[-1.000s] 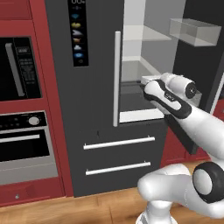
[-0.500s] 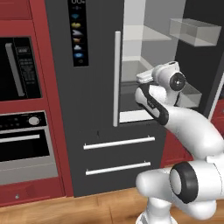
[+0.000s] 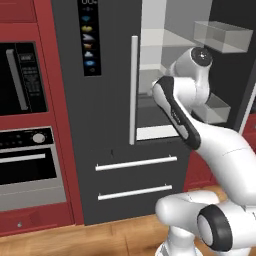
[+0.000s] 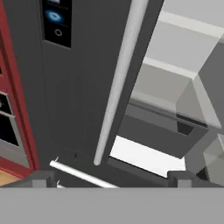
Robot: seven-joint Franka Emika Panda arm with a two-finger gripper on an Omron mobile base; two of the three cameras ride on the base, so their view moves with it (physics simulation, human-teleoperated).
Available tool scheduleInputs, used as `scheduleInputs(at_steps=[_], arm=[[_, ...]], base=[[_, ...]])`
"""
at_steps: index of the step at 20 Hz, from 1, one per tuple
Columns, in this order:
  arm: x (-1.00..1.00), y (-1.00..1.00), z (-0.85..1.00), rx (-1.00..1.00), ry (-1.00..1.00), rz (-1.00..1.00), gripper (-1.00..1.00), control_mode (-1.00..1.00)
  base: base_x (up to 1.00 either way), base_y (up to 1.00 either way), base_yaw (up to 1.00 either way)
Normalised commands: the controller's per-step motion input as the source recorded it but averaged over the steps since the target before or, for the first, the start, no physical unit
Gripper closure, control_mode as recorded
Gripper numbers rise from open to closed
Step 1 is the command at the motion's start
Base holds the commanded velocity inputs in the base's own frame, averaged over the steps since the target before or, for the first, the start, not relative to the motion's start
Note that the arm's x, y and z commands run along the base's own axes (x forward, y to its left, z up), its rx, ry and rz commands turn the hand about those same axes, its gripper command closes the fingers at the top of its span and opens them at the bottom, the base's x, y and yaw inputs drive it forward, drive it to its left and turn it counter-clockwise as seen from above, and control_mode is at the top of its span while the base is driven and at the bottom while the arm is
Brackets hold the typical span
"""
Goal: Take the lemon wedge from the fridge and place it on the plate with fish on the dining counter.
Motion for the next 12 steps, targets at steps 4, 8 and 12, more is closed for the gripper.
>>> scheduleInputs(at_steps=[4,8,12], arm=[[-0.64,0.05,-0.25,0.10,-0.18,-0.02,-1.00,-1.00],[0.09,0.04,0.06,0.00,-0.40,-0.26,-1.00,-1.00],[0.52,0.36,0.00,0.03,-0.26,-0.32,-1.00,-1.00]], base=[[0.00,0.00,0.00],[0.00,0.00,0.00],[0.00,0.00,0.00]])
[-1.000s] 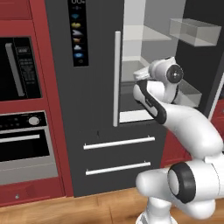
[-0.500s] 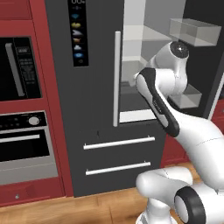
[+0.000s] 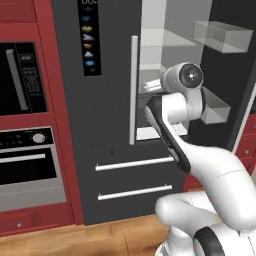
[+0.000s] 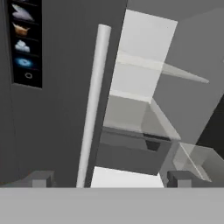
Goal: Take the lemon wedge from the fridge and place it on the plate with fish on the dining counter.
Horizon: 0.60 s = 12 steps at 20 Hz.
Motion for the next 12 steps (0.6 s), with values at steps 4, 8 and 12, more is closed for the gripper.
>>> scheduleInputs(at_steps=[4,8,12], arm=[[0.56,0.26,-0.01,0.36,-0.10,-0.29,-1.00,-1.00],[0.36,0.00,0.12,0.27,0.15,-0.02,-1.00,-1.00],[0.10,-0.20,-0.03,0.16,0.10,0.12,-1.00,-1.00]], base=[[0.00,0.00,0.00],[0.00,0.00,0.00],[0.00,0.00,0.00]])
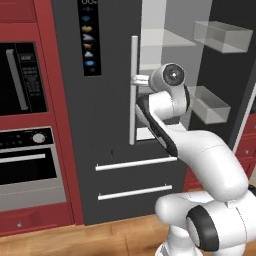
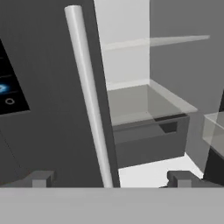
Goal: Take the lemon wedge from the fridge and place it on the plate with fish on the dining counter.
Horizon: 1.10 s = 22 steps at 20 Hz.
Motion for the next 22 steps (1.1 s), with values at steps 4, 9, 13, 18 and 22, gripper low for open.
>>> scheduleInputs(at_steps=[4,9,13,18,22], arm=[[0.06,0.00,-0.14,0.01,0.04,0.03,-1.00,-1.00],[0.43,0.13,-0.06,0.00,0.16,0.01,-1.00,-1.00],[0.49,0.32,0.00,0.00,0.16,0.00,-1.00,-1.00],[0.18,0.05,-0.62,-0.13,-0.09,0.05,-1.00,-1.00],[0.19,0.00,-0.59,-0.05,-0.14,0.07,-1.00,-1.00]], base=[[0.00,0.00,0.00],[0.00,0.00,0.00],[0.00,0.00,0.00],[0.00,0.00,0.00],[0.00,0.00,0.00]])
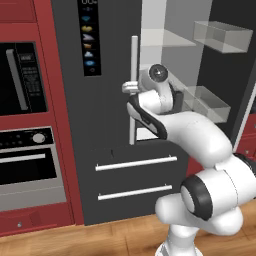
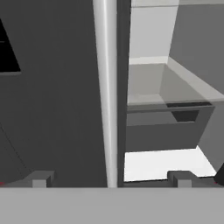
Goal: Take the lemon wedge from the fridge and place it on the plate with fish on the dining counter.
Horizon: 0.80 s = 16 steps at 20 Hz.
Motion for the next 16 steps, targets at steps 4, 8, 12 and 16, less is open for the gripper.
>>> scheduleInputs(at_steps=[4,8,12,16], arm=[[0.70,0.00,-0.16,0.01,-0.04,0.04,-1.00,-1.00],[0.90,0.00,-0.01,0.03,0.00,0.01,-1.00,-1.00],[0.97,0.00,0.00,0.04,0.00,0.00,-1.00,-1.00],[0.94,0.00,-0.13,0.00,0.00,0.00,-1.00,-1.00]], base=[[0.00,0.00,0.00],[0.00,0.00,0.00],[0.00,0.00,0.00],[0.00,0.00,0.00]])
